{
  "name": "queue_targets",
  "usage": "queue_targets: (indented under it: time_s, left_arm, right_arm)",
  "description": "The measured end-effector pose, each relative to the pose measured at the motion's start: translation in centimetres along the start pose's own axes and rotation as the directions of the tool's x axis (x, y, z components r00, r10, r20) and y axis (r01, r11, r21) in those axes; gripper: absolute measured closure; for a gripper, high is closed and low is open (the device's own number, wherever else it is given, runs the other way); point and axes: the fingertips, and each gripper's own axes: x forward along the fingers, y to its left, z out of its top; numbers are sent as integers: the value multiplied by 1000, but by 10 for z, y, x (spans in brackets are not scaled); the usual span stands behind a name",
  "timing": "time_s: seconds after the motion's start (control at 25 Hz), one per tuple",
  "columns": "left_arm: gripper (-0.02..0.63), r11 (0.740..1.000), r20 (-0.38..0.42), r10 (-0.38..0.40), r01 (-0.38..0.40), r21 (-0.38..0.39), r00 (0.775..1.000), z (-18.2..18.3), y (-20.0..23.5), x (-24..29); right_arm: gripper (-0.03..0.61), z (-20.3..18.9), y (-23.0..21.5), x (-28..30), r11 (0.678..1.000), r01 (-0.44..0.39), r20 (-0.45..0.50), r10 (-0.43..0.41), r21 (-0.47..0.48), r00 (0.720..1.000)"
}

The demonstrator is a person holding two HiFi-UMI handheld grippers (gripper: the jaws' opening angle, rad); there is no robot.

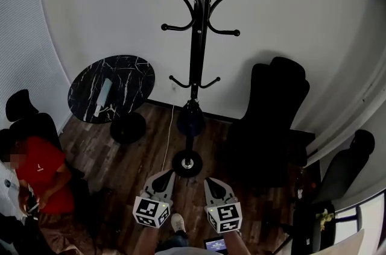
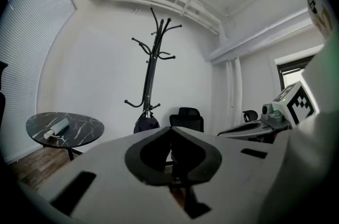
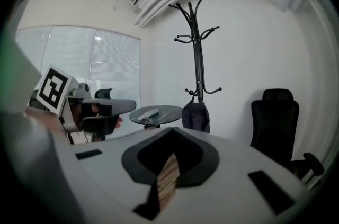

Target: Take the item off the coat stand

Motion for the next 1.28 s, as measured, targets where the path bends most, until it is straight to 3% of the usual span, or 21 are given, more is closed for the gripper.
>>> queue_targets:
  time_s: [0.36, 0.56, 1.0, 1.28]
  left_arm:
    - [594, 1000, -55, 0, 0, -2, 998, -9, 87, 81]
    - [594, 998, -36, 62, -62, 18, 997, -9, 126, 102]
    - [594, 1000, -18, -2, 2, -11, 1000, -7, 122, 120]
    - [594, 1000, -16, 1, -1, -9, 1000, -5, 128, 129]
  right_arm:
    - [566, 11, -49, 103, 997, 71, -44, -70, 25, 997]
    - [568, 9, -68, 127, 992, 118, -50, -116, 45, 992]
    - [566, 18, -72, 136, 990, 136, -24, -135, 33, 991]
    - [568, 27, -77, 142, 991, 134, -3, -134, 11, 991]
